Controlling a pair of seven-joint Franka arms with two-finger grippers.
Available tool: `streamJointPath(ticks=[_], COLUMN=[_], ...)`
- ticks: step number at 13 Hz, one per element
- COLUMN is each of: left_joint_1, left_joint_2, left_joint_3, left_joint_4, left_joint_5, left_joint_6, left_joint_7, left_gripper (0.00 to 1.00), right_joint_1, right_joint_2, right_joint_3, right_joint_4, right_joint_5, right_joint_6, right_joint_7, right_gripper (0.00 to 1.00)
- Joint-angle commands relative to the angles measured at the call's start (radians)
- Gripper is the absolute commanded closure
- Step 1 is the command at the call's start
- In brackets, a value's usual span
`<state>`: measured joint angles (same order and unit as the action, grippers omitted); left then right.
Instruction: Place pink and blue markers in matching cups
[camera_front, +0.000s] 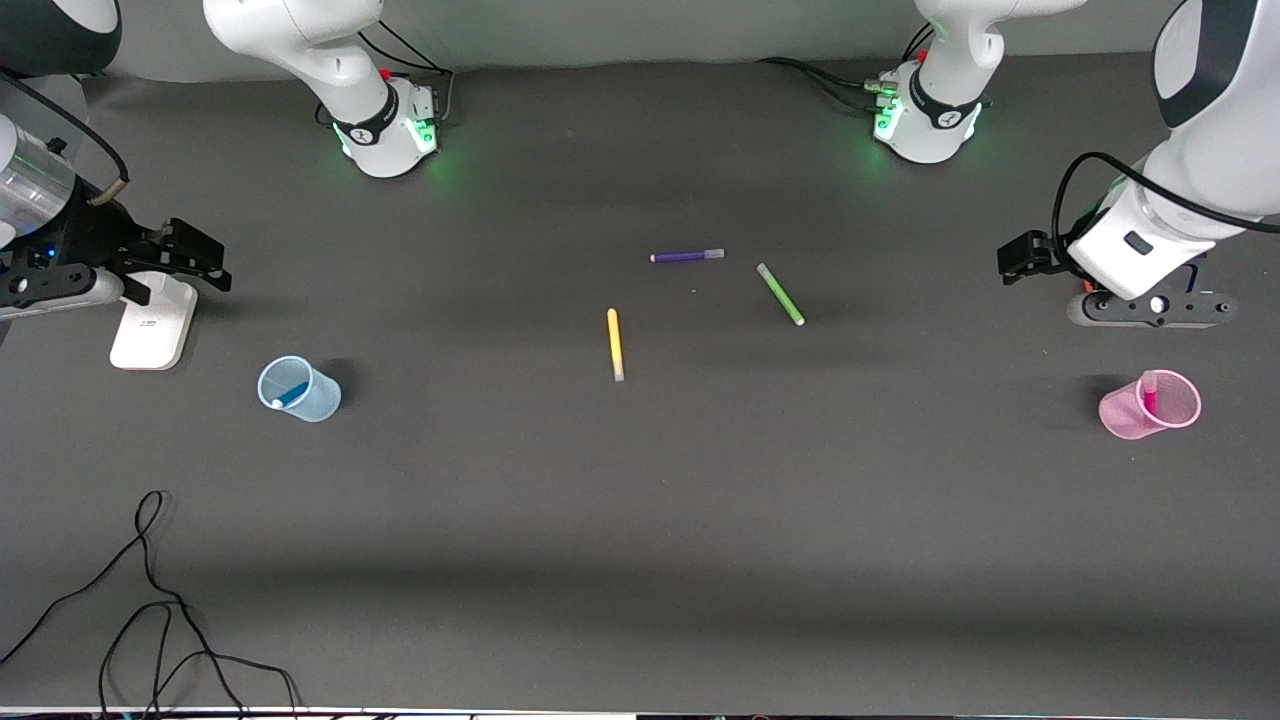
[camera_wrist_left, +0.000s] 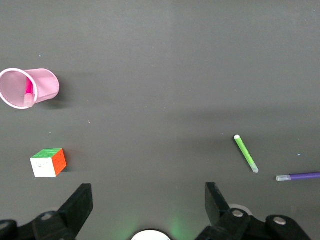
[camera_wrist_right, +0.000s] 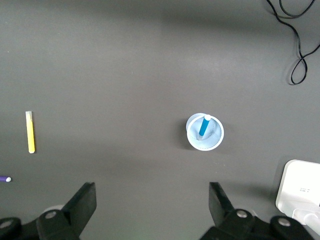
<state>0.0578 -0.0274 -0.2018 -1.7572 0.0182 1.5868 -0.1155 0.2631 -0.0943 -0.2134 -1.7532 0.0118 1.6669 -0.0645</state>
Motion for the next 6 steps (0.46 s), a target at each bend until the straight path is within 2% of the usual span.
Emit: streamJointPath(ticks=[1,6], left_joint_1=[0.005,0.01], left_joint_2=[-0.006,0.012], left_joint_3=[0.007,0.015], left_joint_4=[0.002,0.011], left_joint_5=[0.017,0.016], left_joint_6=[0.016,0.128], left_joint_7=[-0.003,0.16], left_gripper=[0.01,0.01], right_joint_1=[-0.002,0.001], right_joint_2=[0.014,0.027], right_joint_3=[0.0,0.002], right_joint_4=[0.02,0.02], right_joint_5=[0.013,0.013], right_joint_6=[-0.016,-0.016], right_joint_7=[-0.001,-0.001], right_gripper=[0.0,0.0])
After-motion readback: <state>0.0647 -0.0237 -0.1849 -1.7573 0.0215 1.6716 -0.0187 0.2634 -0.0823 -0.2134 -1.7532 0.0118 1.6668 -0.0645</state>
